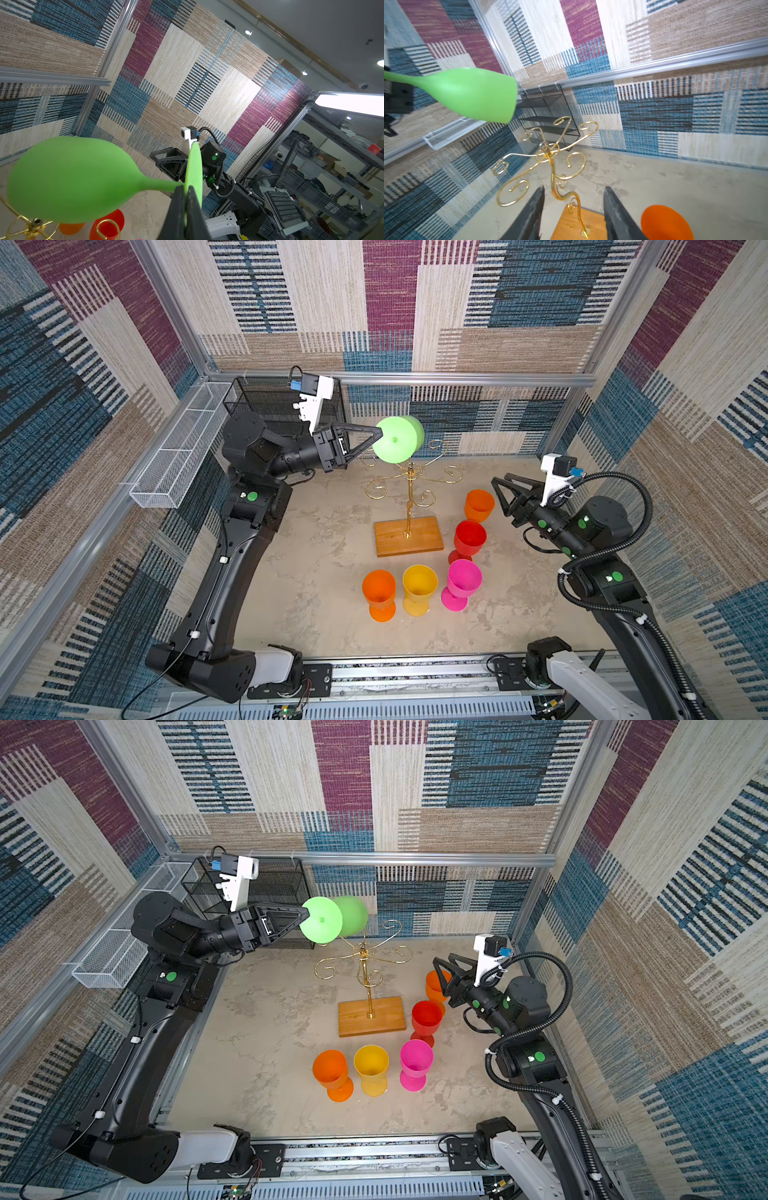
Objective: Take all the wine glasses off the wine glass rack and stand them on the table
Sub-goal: 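Bring the green glass toward the right gripper while the right gripper reaches in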
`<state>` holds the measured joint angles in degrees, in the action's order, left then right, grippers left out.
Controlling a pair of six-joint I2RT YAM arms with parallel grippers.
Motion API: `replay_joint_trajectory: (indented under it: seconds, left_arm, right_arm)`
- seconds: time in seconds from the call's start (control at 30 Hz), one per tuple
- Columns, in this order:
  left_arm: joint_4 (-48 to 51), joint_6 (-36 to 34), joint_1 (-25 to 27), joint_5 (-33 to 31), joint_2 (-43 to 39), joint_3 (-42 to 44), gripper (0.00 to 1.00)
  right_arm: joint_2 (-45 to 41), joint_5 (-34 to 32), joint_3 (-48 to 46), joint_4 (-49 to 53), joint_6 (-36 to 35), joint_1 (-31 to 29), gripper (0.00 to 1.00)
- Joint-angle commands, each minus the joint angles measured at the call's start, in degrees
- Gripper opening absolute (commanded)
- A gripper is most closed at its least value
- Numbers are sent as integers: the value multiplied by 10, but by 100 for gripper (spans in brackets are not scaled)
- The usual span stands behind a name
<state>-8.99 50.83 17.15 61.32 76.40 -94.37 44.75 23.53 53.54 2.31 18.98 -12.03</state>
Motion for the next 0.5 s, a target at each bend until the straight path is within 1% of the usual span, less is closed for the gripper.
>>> replay_joint_trajectory:
  seconds: [0.0,0.03,0.13,0.27,0.33,0.47]
  left_arm:
    - [-110,58,28,-28,-6,33,0]
    - [-136,76,40,-28,-6,41,0]
    - [-176,101,71,-31,-6,57,0]
    - [-187,102,113,-39,-6,77,0]
    - [-192,100,129,-44,-8,91,0]
    - [-218,113,147,-49,-8,113,0]
  right_arm:
    - [-19,84,-66,-252,100,0,47]
    - [-22,89,-90,-309,120,0,47]
    - [-4,113,-126,-431,170,0,48]
    - [49,157,-153,-590,259,7,48]
    - [82,177,-168,-689,323,20,48]
    - [138,197,-184,-813,413,44,48]
